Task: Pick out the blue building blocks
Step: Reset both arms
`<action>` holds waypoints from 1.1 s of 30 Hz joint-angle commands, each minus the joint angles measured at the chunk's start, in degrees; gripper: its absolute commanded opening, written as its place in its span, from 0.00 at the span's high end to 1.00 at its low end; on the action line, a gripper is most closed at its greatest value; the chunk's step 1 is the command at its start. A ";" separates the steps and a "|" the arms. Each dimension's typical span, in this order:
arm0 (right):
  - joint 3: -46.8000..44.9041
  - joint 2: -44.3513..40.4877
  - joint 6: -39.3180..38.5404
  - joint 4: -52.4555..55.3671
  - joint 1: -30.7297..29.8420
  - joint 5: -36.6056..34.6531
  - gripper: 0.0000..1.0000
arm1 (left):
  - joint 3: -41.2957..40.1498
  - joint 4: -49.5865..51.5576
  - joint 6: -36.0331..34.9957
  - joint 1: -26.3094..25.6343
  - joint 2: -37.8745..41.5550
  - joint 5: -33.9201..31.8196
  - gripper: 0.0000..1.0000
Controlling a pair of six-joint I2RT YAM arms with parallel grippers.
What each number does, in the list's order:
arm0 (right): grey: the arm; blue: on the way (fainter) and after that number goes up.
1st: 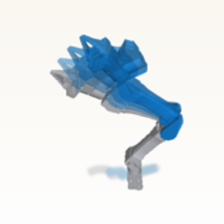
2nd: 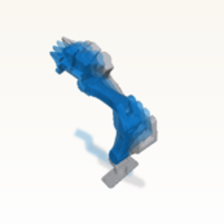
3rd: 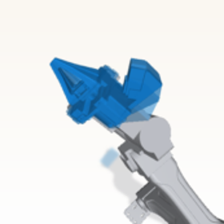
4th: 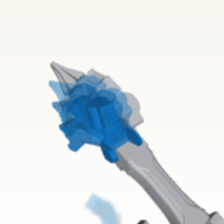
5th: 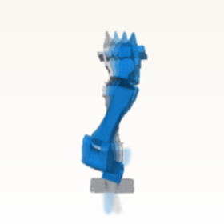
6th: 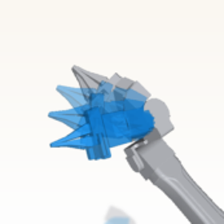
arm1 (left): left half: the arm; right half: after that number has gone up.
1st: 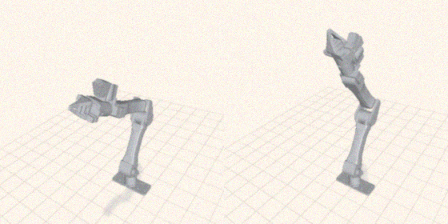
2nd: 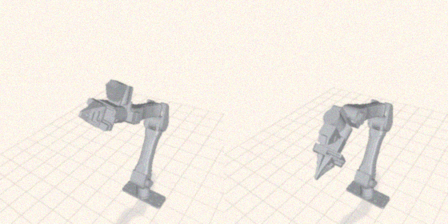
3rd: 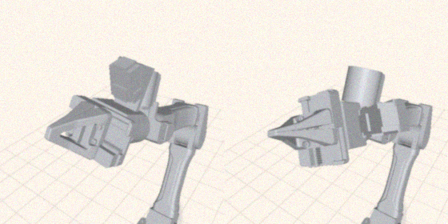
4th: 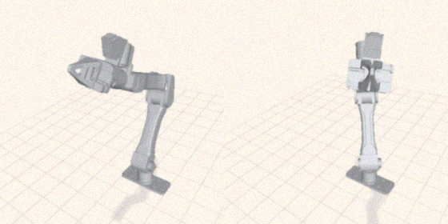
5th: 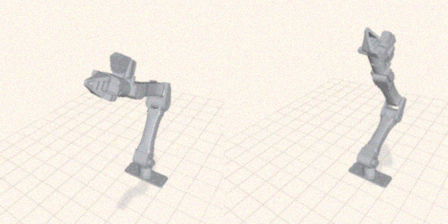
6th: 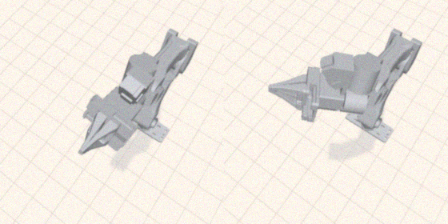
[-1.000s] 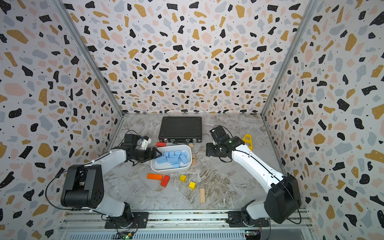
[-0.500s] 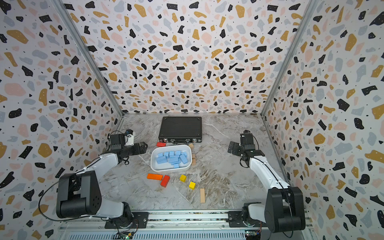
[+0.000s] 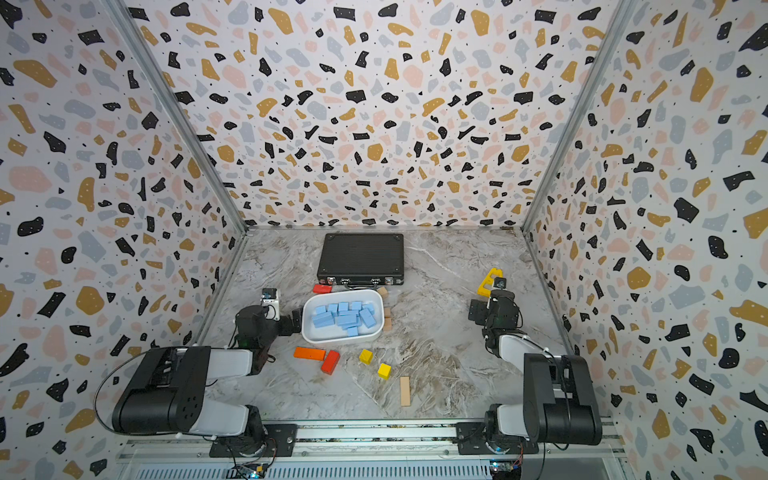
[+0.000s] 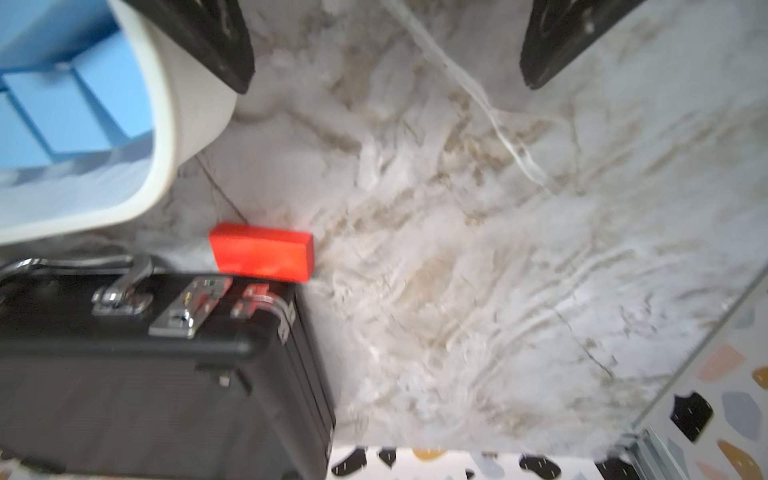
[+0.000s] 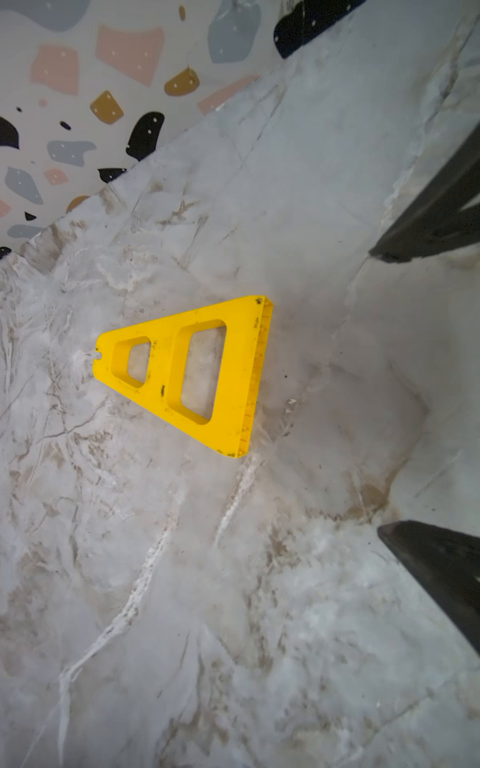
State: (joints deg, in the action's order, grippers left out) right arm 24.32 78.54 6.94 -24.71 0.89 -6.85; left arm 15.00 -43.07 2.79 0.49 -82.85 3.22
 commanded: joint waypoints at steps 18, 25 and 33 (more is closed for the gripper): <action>-3.66 8.36 -4.87 -24.93 0.35 5.15 0.00 | 1.43 -9.84 1.15 -0.49 0.93 -10.62 0.00; -3.73 8.39 -4.92 -25.10 0.35 5.12 0.00 | 2.13 -8.70 0.38 -0.49 0.74 -8.94 0.00; -3.71 8.37 -4.90 -25.05 0.35 5.16 0.00 | 2.15 -8.52 0.30 -0.49 0.77 -8.84 0.00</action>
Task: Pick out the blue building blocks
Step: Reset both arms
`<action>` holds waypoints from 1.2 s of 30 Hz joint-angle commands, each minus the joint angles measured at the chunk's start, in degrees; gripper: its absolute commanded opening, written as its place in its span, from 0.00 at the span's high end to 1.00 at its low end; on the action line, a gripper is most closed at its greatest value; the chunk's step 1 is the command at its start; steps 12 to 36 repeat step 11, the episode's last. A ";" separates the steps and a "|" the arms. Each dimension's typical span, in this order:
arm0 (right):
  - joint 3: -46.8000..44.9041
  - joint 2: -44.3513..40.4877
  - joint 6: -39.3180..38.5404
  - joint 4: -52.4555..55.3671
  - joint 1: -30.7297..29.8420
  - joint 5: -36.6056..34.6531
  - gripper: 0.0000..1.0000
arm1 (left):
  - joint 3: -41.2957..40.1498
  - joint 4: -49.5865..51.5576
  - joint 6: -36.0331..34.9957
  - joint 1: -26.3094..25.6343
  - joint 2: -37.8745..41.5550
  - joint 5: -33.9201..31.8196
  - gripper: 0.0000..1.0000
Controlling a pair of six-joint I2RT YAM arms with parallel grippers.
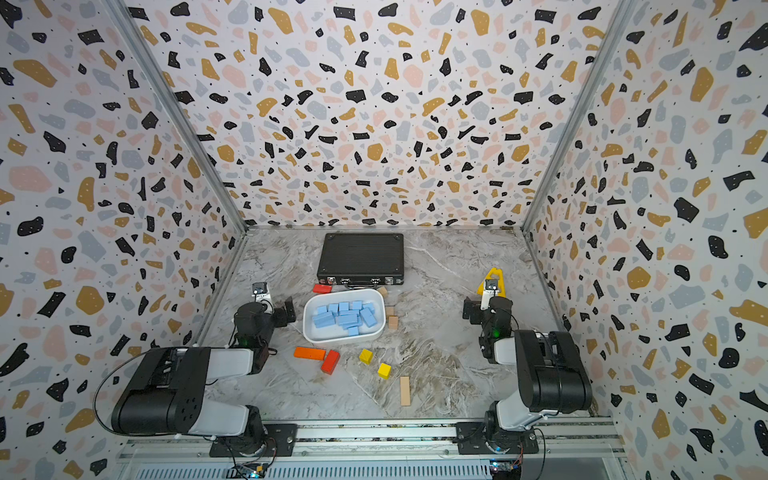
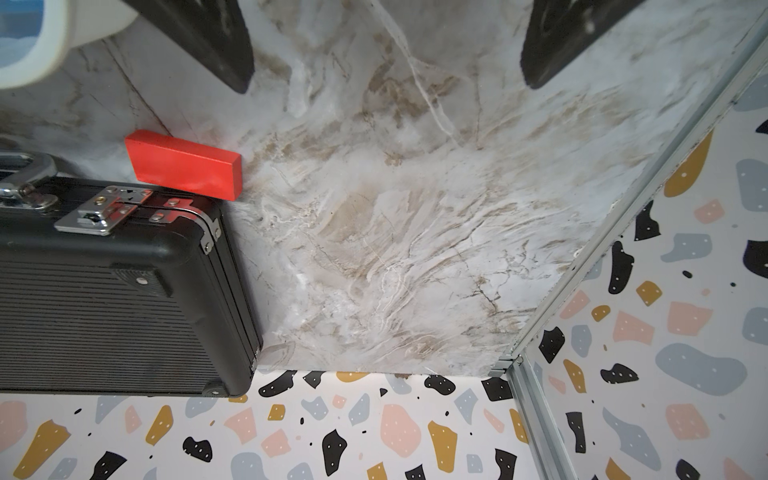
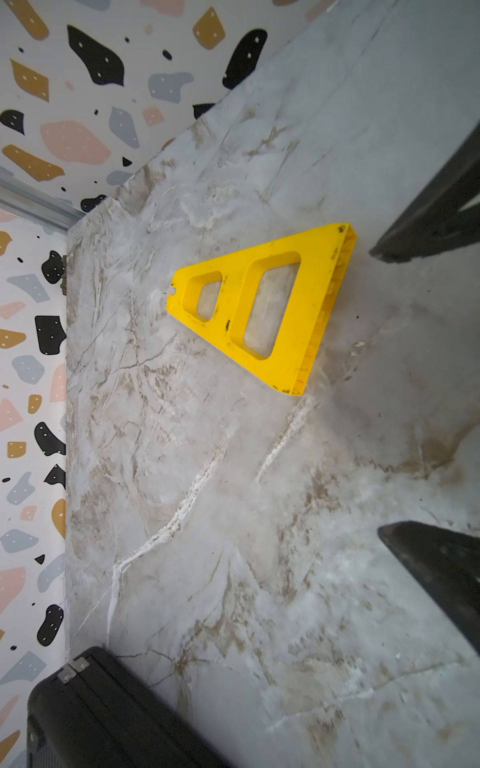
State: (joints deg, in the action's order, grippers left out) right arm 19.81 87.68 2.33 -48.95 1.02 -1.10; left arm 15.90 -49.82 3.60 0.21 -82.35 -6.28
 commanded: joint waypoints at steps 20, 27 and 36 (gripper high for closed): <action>0.75 -0.76 -0.31 -0.98 0.22 -0.58 0.00 | 1.37 -1.59 -0.88 -0.30 0.30 1.43 0.00; 0.75 -0.76 -0.31 -0.98 0.22 -0.58 0.00 | 1.37 -1.59 -0.88 -0.30 0.30 1.43 0.00; 0.75 -0.76 -0.31 -0.98 0.22 -0.58 0.00 | 1.37 -1.59 -0.88 -0.30 0.30 1.43 0.00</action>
